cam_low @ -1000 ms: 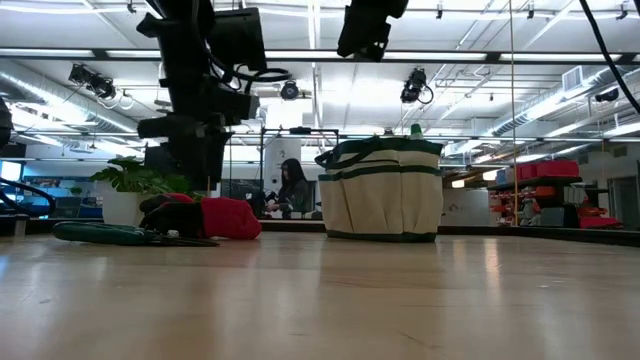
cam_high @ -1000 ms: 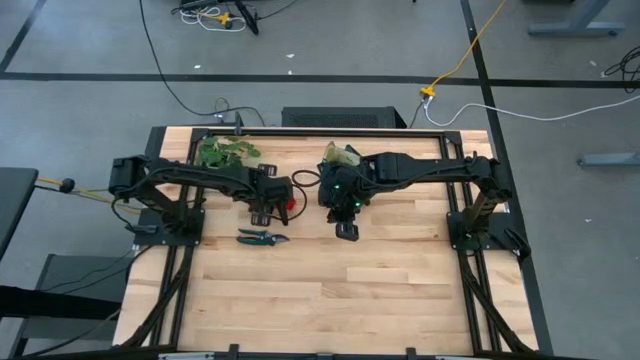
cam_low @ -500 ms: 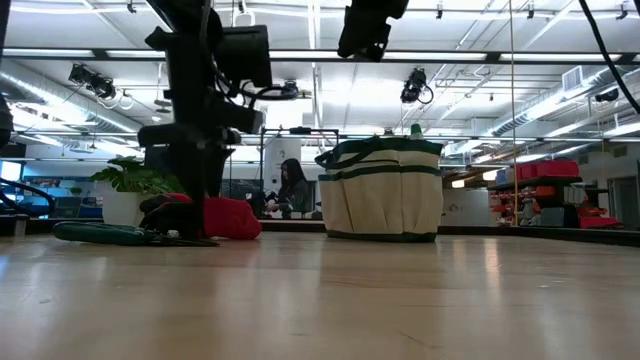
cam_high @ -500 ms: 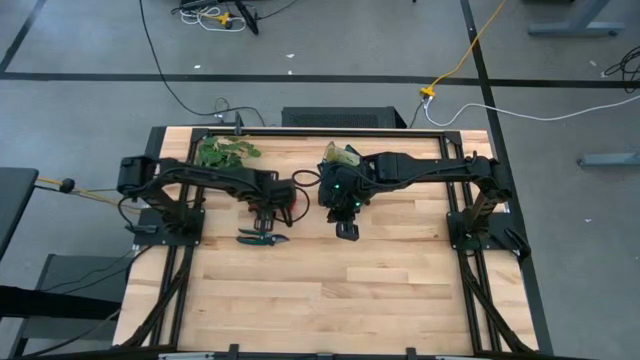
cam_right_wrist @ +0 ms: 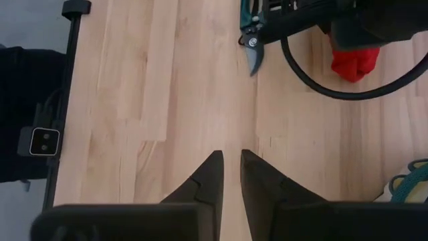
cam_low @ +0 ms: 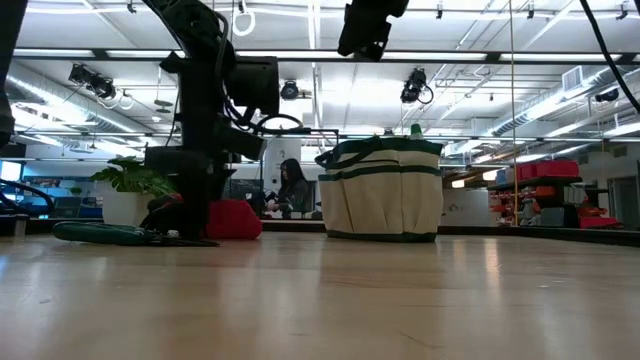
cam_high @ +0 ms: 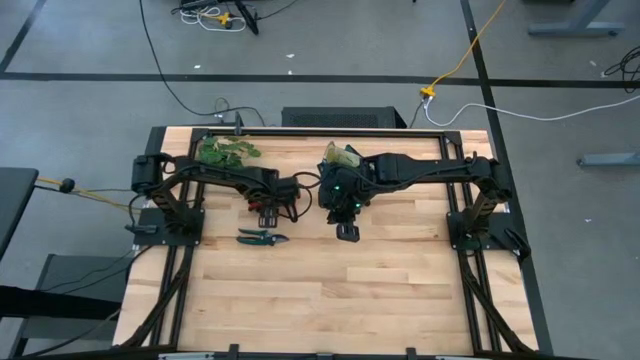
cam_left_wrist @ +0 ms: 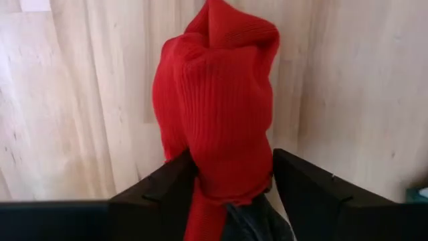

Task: Pick & Place Garden tools in Gardening bag
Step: Put the red gloves into the patterned white gardening bag

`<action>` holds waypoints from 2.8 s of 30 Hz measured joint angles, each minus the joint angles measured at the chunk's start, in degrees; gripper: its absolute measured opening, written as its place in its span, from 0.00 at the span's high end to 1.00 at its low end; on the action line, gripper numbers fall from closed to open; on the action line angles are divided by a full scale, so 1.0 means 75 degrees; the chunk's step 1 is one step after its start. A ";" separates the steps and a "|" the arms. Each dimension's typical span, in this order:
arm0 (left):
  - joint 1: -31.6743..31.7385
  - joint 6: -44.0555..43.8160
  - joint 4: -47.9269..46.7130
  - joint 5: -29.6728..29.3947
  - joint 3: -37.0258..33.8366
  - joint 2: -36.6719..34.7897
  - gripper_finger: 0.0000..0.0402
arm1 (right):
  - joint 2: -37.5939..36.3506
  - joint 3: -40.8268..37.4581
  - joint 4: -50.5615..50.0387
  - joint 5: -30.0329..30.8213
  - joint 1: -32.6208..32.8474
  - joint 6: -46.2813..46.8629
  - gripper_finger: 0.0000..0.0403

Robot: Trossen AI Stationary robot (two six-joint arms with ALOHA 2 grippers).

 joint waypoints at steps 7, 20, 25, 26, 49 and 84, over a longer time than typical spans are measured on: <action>-0.0003 -0.0158 0.0014 -0.0037 0.0002 0.0009 0.86 | 0.0000 0.0000 0.0016 0.0002 0.0000 -0.0004 0.88; -0.0368 -0.0393 -0.0145 -0.0877 -0.0010 -0.0202 0.93 | 0.0000 0.0000 -0.0580 0.0673 0.0003 0.0019 0.88; -0.0624 -0.0427 -0.0235 -0.1285 -0.0010 -0.0812 0.93 | 0.0000 0.0000 -0.0851 0.1029 0.0000 0.0286 0.88; -0.0663 -0.0426 -0.0216 -0.1351 -0.0007 -0.0996 0.93 | 0.0000 0.0000 -0.0890 0.1030 0.0000 0.0350 0.88; -0.0018 0.0666 0.3395 0.0517 -0.0001 -0.4370 0.93 | 0.0003 -0.0020 -0.1509 0.1834 0.0505 0.1313 0.88; 0.1463 -0.0397 0.7865 0.4326 -0.0004 -0.2245 0.93 | 0.0003 -0.0023 -0.1490 0.3110 0.1626 0.1996 0.88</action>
